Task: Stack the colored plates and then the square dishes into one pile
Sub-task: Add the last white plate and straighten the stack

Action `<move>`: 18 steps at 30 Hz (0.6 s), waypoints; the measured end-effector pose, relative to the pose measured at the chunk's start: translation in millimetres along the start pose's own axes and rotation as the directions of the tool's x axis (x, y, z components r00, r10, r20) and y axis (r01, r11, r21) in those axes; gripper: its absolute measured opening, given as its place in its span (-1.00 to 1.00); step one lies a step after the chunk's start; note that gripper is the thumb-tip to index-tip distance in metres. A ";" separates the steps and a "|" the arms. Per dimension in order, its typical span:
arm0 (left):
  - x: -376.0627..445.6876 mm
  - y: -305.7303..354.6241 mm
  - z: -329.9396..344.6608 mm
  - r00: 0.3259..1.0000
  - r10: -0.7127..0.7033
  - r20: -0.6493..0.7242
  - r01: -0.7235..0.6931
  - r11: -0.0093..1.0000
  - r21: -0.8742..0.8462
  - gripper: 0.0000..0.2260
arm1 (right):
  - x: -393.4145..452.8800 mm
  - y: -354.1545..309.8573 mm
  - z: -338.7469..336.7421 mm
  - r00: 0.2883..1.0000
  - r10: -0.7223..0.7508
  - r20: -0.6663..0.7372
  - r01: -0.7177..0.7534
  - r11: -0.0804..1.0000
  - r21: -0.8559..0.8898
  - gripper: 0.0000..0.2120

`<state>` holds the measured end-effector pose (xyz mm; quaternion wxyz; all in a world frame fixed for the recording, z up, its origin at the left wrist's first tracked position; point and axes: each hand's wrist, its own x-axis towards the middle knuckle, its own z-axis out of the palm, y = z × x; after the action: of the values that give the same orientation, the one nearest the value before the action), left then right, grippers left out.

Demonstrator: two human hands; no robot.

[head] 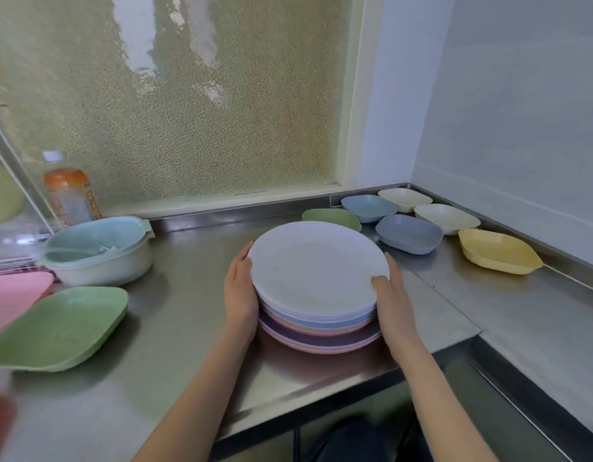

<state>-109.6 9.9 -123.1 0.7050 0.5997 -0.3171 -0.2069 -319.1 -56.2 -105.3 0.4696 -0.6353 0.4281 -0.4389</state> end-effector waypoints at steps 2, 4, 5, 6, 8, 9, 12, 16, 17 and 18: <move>-11.2 8.4 -24.6 0.991 -0.001 -0.134 0.000 1.000 -0.007 -0.59 | -7.3 -5.5 20.1 0.998 -0.015 0.060 0.014 1.000 0.012 -0.41; -19.8 15.7 -48.0 0.973 0.027 -0.231 -0.031 0.999 -0.013 -0.62 | -13.9 -10.3 41.2 0.993 -0.029 0.118 0.028 1.000 0.014 -0.40; -23.5 19.8 -58.8 0.964 0.033 -0.265 -0.037 0.999 -0.010 -0.63 | -16.5 -12.7 51.4 0.989 -0.031 0.145 0.029 0.999 0.013 -0.39; -26.2 23.7 -69.6 0.954 0.035 -0.297 -0.040 0.999 -0.011 -0.63 | -18.7 -14.7 61.2 0.984 -0.030 0.174 0.027 1.000 0.015 -0.38; -27.6 27.0 -89.4 0.940 0.036 -0.340 -0.038 0.999 0.001 -0.63 | -21.7 -18.0 79.2 0.973 -0.021 0.229 0.017 1.000 0.018 -0.36; -27.3 27.1 -98.8 0.937 0.036 -0.348 -0.031 0.999 0.018 -0.62 | -22.4 -19.3 87.1 0.968 -0.016 0.252 0.012 1.000 0.018 -0.35; -29.8 27.2 -120.3 0.923 0.054 -0.380 -0.043 0.998 0.037 -0.62 | -23.4 -20.8 107.1 0.954 -0.027 0.297 0.023 1.000 0.019 -0.33; -36.3 30.9 -134.2 0.903 0.093 -0.419 -0.070 0.995 0.069 -0.62 | -20.8 -18.1 125.3 0.940 -0.060 0.335 0.050 0.998 0.041 -0.33; -37.5 30.7 -135.6 0.903 0.095 -0.418 -0.071 0.995 0.073 -0.62 | -19.4 -17.3 128.5 0.935 -0.071 0.347 0.060 0.997 0.044 -0.34; -37.4 29.9 -137.2 0.904 0.108 -0.413 -0.081 0.993 0.083 -0.62 | -17.3 -15.2 131.2 0.930 -0.090 0.357 0.078 0.996 0.047 -0.36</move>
<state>-43.5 138.9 -112.3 0.7461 0.6361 -0.1946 -0.0297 -195.5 -7.7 -116.1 0.5309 -0.7148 0.3004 -0.3419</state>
